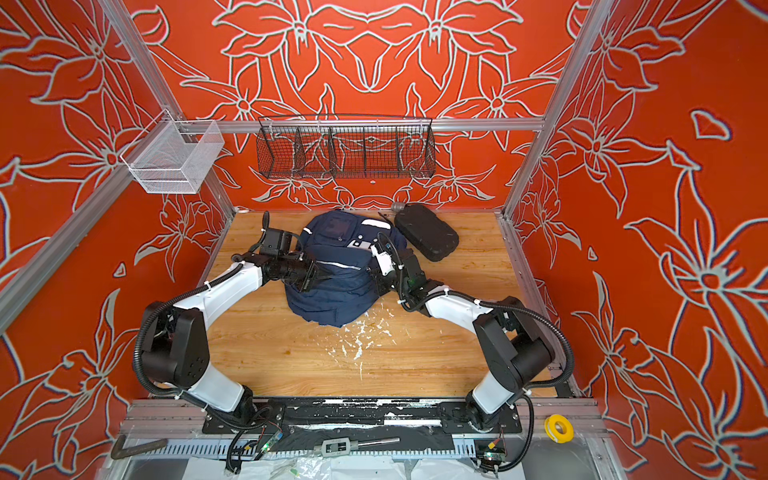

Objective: Pack the student bag

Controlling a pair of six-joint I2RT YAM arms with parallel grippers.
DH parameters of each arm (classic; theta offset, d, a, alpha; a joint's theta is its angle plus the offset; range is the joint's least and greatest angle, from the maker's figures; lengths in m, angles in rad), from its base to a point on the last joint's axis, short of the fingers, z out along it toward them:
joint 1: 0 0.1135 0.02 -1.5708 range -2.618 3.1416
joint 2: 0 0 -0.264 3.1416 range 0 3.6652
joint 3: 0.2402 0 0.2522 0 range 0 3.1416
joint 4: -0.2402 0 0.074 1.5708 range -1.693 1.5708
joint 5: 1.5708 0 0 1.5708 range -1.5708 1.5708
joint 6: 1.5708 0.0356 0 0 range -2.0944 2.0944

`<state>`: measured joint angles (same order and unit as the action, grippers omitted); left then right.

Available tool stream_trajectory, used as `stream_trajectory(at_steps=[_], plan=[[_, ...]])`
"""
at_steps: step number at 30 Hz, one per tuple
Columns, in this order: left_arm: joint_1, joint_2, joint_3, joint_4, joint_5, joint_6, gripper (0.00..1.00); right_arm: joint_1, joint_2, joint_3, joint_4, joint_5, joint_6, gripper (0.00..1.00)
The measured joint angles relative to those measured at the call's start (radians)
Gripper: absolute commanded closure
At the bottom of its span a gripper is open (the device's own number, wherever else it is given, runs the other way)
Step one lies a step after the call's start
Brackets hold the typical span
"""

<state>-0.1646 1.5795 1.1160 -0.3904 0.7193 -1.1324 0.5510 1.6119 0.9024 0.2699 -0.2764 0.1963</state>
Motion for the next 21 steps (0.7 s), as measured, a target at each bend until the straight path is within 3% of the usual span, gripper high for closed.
stream_trajectory(at_steps=[2,3,5,6,7,8,9,10,16,18,21], plan=[[-0.001,-0.013,0.0,0.003,-0.015,0.025,0.67,-0.004,0.001,0.011,-0.013,-0.013,0.0,0.65],[-0.001,-0.022,0.002,-0.015,-0.027,0.046,0.55,-0.014,-0.006,0.009,-0.016,0.012,-0.006,0.54],[-0.001,-0.052,0.007,-0.057,-0.063,0.095,0.44,-0.065,-0.036,-0.017,-0.011,0.063,-0.024,0.34],[-0.006,-0.069,0.02,-0.082,-0.096,0.13,0.41,-0.089,-0.064,-0.037,-0.011,0.091,-0.036,0.15],[-0.016,-0.084,0.035,-0.099,-0.127,0.157,0.38,-0.113,-0.097,-0.058,-0.012,0.122,-0.053,0.03],[-0.031,-0.101,0.053,-0.11,-0.164,0.19,0.33,-0.132,-0.142,-0.076,-0.025,0.166,-0.072,0.03],[-0.045,-0.124,0.071,-0.122,-0.212,0.229,0.07,-0.137,-0.185,-0.079,-0.047,0.211,-0.093,0.03],[-0.056,-0.146,0.078,-0.125,-0.253,0.26,0.02,-0.136,-0.217,-0.079,-0.058,0.246,-0.111,0.03],[-0.062,-0.284,0.062,-0.148,-0.6,0.494,0.03,-0.161,-0.383,-0.116,-0.075,0.567,-0.175,0.03],[-0.056,-0.326,-0.003,-0.108,-0.771,0.607,0.03,-0.212,-0.395,-0.163,-0.078,0.664,-0.168,0.03],[0.011,-0.363,-0.167,0.019,-0.9,0.74,0.03,-0.29,-0.343,-0.187,-0.14,0.796,-0.126,0.03]])
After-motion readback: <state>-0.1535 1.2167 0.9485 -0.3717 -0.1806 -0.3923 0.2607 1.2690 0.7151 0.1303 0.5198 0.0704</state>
